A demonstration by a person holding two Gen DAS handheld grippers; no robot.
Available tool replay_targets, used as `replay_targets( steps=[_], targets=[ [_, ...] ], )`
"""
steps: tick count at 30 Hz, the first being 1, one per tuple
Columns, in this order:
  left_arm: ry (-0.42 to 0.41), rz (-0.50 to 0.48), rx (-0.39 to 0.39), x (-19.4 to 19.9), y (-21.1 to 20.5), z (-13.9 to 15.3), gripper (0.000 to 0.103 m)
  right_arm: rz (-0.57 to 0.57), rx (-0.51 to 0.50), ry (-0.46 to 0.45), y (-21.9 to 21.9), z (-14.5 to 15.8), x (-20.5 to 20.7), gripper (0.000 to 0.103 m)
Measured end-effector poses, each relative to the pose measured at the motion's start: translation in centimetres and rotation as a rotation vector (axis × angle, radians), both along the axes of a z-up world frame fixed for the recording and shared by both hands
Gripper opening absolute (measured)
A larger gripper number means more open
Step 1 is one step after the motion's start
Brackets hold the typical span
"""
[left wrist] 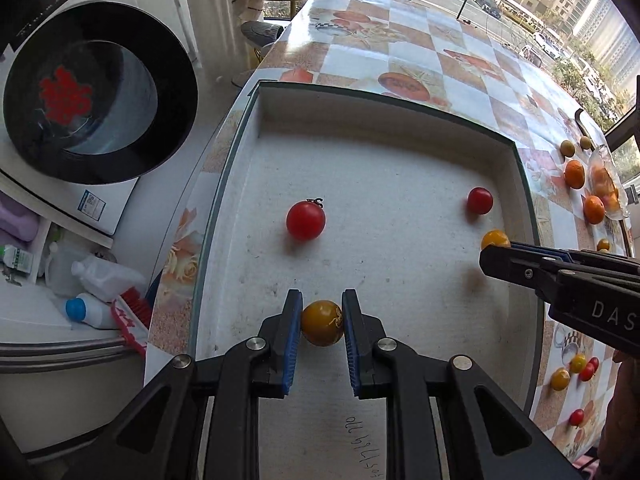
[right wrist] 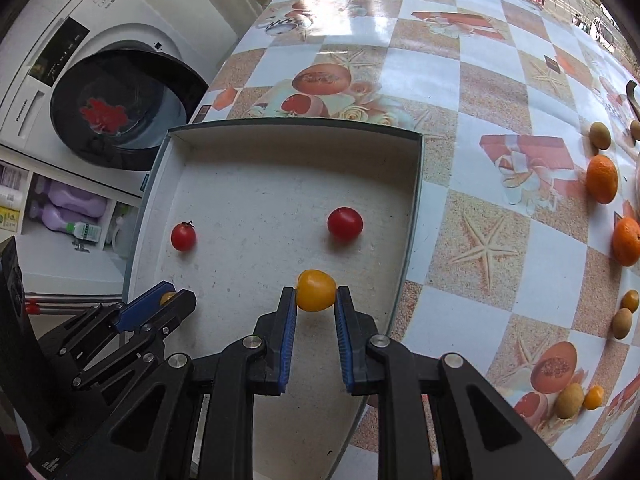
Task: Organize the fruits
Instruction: 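Carry both yellow tomatoes into the white tray and open both grippers, then close the left gripper on a golden tomato while the right gripper grasps an orange tomato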
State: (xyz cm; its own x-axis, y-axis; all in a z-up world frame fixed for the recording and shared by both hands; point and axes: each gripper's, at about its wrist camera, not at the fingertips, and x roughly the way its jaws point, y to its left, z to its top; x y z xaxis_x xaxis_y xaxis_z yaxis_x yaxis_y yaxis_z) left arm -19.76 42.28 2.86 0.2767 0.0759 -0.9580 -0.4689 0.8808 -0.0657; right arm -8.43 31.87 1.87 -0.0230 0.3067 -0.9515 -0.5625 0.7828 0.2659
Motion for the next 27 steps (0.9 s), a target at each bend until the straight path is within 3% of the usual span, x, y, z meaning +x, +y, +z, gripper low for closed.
replay_targets(
  steps=[9,11,13,16,18,20,22,27],
  targets=[
    [0.018,-0.029,0.025,0.0,-0.6,-0.4,0.022,0.013,-0.048,0.008,0.5,-1.6,0.1,0.022],
    [0.021,-0.042,0.039,0.1,-0.8,-0.4,0.029,0.023,-0.053,0.003,0.6,-1.6,0.1,0.023],
    [0.035,-0.04,0.082,0.1,-1.0,-0.3,0.062,0.027,-0.051,0.003,0.7,-1.6,0.0,0.025],
    [0.024,-0.047,0.097,-0.2,-1.1,0.0,0.065,0.026,-0.04,0.014,0.9,-1.6,0.0,0.029],
    [0.032,-0.05,0.092,-0.3,-1.0,0.0,0.065,0.023,-0.024,0.018,0.8,-1.4,0.0,0.038],
    [0.033,-0.053,0.088,-0.3,-1.0,0.1,0.065,0.019,0.001,0.024,0.8,-0.9,-0.1,0.054],
    [0.026,-0.049,0.091,-0.4,-0.9,0.4,0.065,0.008,0.033,0.019,0.6,-0.1,-0.1,0.082],
    [0.02,-0.054,0.1,-0.2,-1.3,1.1,0.065,-0.054,0.093,-0.008,-0.9,2.3,0.6,0.085]
  ],
)
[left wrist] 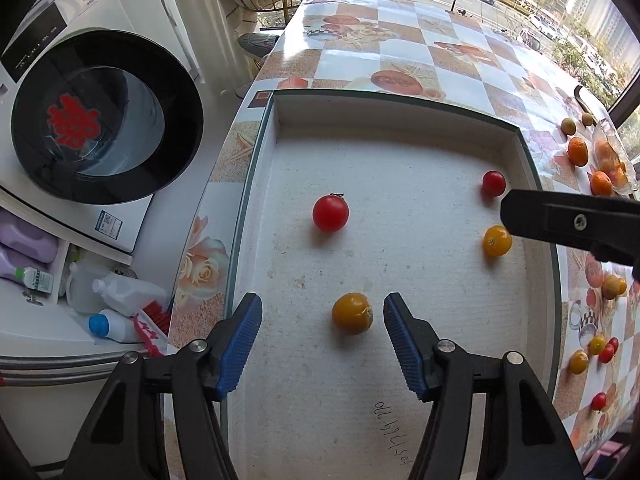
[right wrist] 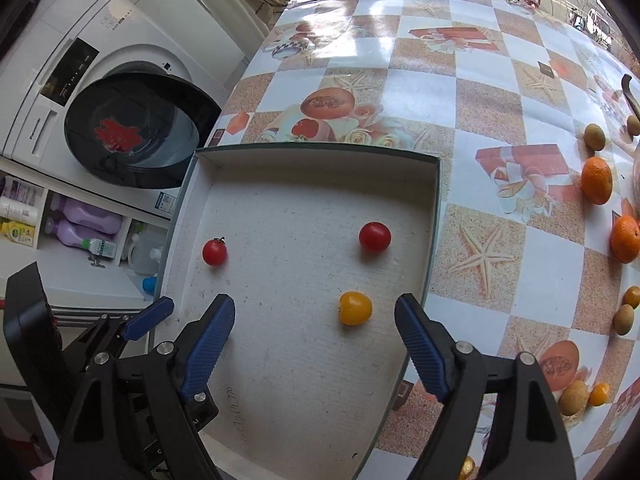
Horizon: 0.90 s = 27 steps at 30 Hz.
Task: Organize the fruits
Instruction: 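Close the left gripper on a golden tomato while the right gripper grasps an orange tomato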
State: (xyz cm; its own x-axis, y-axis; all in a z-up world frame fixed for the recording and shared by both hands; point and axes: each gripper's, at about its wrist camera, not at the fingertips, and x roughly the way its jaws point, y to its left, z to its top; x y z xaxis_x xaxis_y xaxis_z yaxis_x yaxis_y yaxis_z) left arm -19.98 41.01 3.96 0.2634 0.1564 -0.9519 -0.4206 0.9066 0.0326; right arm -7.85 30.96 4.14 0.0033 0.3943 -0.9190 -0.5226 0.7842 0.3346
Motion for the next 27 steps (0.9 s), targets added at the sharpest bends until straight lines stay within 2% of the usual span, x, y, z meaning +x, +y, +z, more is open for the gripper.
replay_targets(
  steps=[9,20,27],
  targets=[
    [-0.027,-0.113,0.014,2.5,-3.9,1.9,0.065,-0.152,0.004,-0.032,-6.7,2.5,1.5,0.085],
    [-0.083,-0.32,-0.017,6.3,-12.2,4.3,0.065,-0.353,-0.112,-0.051,-18.8,1.5,1.9,0.085],
    [-0.067,-0.436,-0.045,7.8,-17.2,3.8,0.065,-0.436,-0.192,-0.044,-24.8,-0.2,1.6,0.085]
  ],
)
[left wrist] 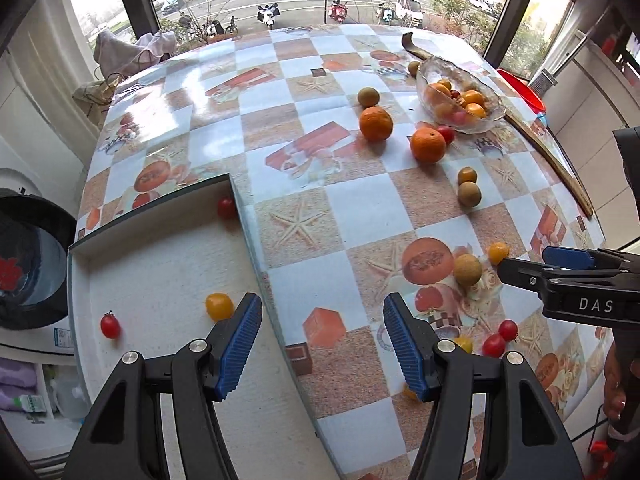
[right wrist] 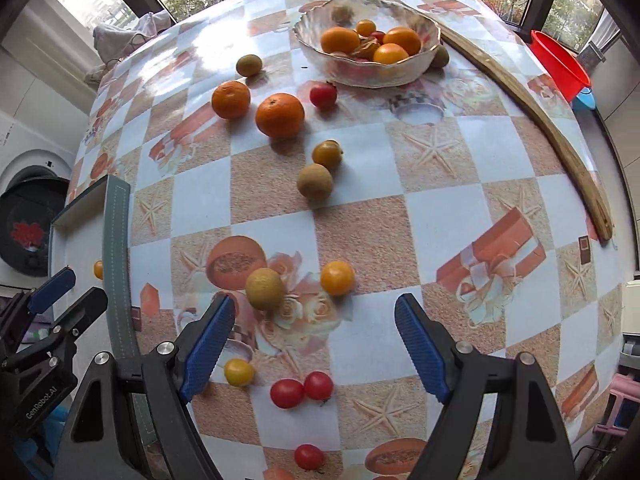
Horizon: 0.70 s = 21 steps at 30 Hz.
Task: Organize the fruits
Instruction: 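Close the left gripper on a golden tomato while the right gripper grasps an orange tomato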
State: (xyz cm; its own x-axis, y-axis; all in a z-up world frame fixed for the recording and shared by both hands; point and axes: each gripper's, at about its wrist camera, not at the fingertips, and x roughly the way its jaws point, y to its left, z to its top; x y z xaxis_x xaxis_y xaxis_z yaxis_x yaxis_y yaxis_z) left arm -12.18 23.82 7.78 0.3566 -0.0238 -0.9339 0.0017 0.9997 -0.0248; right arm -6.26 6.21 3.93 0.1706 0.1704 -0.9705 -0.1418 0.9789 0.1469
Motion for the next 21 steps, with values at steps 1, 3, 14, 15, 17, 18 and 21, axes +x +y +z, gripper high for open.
replay_targets(
  steps=[1,3,14,15,17,18,21],
  targets=[
    [0.006,-0.017,-0.003,0.2,-0.6,-0.2,0.065,-0.004,-0.007,0.002,-0.4,-0.3,0.0,0.085],
    [0.024,-0.05,-0.009,0.2,-1.7,-0.6,0.065,-0.004,-0.013,0.002,-0.9,-0.8,0.0,0.082],
    [0.107,-0.095,-0.013,-2.9,-4.8,-2.9,0.065,0.053,-0.007,0.008,-0.6,-2.9,0.2,0.062],
    [0.117,-0.096,-0.011,-3.1,-5.0,-3.2,0.065,0.056,-0.008,0.005,-0.5,-2.9,0.3,0.062],
    [0.128,-0.094,-0.002,-3.5,-5.3,-3.9,0.065,0.063,-0.007,-0.002,-0.4,-2.9,0.4,0.062],
    [0.134,-0.095,0.001,-3.6,-5.5,-4.2,0.065,0.065,-0.006,-0.004,-0.3,-2.9,0.5,0.062],
    [0.144,-0.1,0.015,-3.7,-6.1,-5.2,0.065,0.074,-0.01,-0.011,-0.1,-2.9,0.7,0.062]
  ],
)
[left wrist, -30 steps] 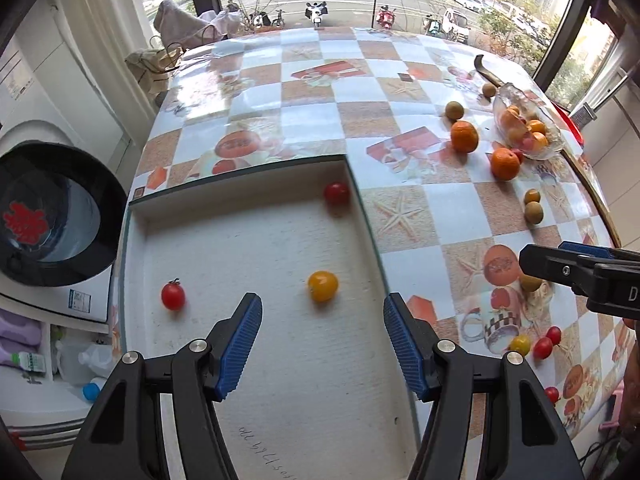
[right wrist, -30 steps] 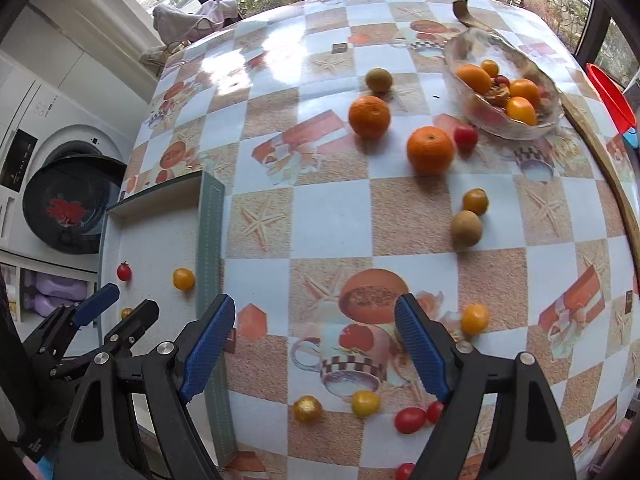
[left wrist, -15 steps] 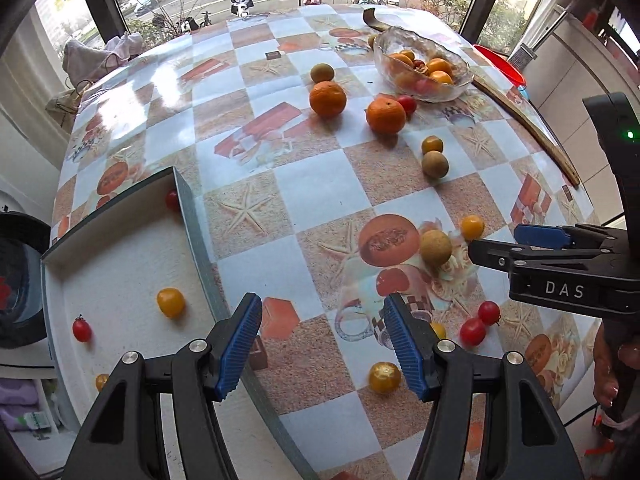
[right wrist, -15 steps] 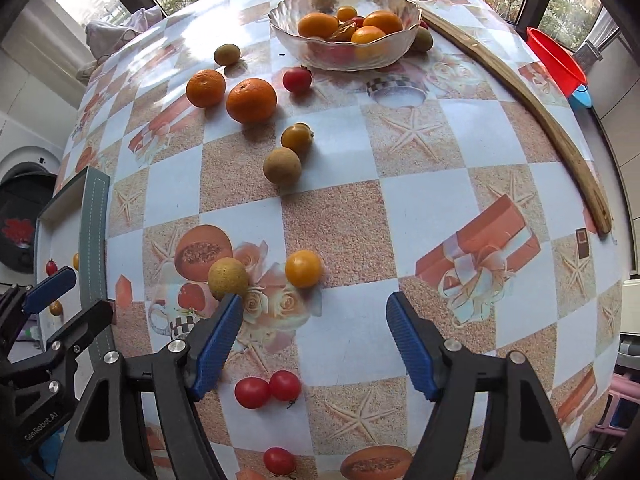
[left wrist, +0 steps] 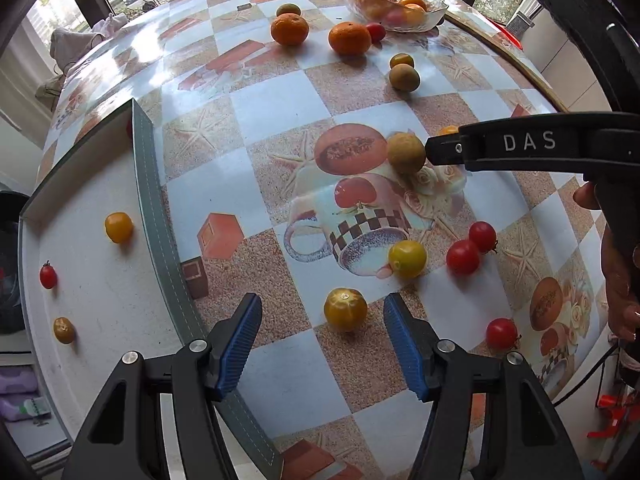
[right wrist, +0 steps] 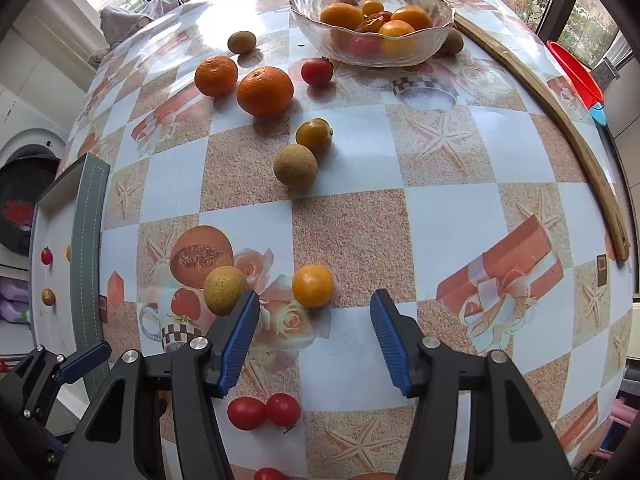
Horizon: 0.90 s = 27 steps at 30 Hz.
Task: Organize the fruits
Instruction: 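Close the left gripper on a golden tomato while the right gripper grasps an orange tomato, then carry both held tomatoes over the white tray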
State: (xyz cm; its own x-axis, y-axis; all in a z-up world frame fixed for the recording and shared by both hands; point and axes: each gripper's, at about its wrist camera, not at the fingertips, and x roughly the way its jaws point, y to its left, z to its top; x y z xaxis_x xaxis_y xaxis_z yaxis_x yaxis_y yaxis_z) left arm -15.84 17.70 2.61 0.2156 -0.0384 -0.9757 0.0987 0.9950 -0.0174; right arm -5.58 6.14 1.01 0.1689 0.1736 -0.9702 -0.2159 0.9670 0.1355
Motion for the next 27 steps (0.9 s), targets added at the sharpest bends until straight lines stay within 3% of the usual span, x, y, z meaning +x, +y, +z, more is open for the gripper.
replay_targets(
  steps=[8,11,13,15,19,27],
  targets=[
    [0.006,0.013,0.021,0.0,-1.3,-1.4,0.063,0.043,-0.071,-0.035,1.8,-0.2,-0.1,0.053],
    [-0.007,0.012,0.015,-0.2,-1.7,-1.2,0.046,0.046,-0.101,-0.046,2.1,-0.2,-0.1,0.04],
    [-0.016,-0.002,0.005,-0.6,-2.3,-1.2,0.024,0.038,-0.11,-0.051,1.8,-0.2,0.1,0.027],
    [-0.016,0.003,-0.014,-0.7,-2.3,-1.1,0.023,0.035,-0.075,-0.039,1.6,-0.1,0.2,0.022],
    [-0.001,0.075,-0.154,-1.0,-0.1,-0.3,0.023,0.023,-0.042,-0.03,1.1,0.0,0.2,0.022],
    [-0.014,0.107,-0.192,-1.0,1.5,1.2,0.023,-0.012,0.017,-0.012,-0.5,1.0,-0.8,0.022]
  ],
)
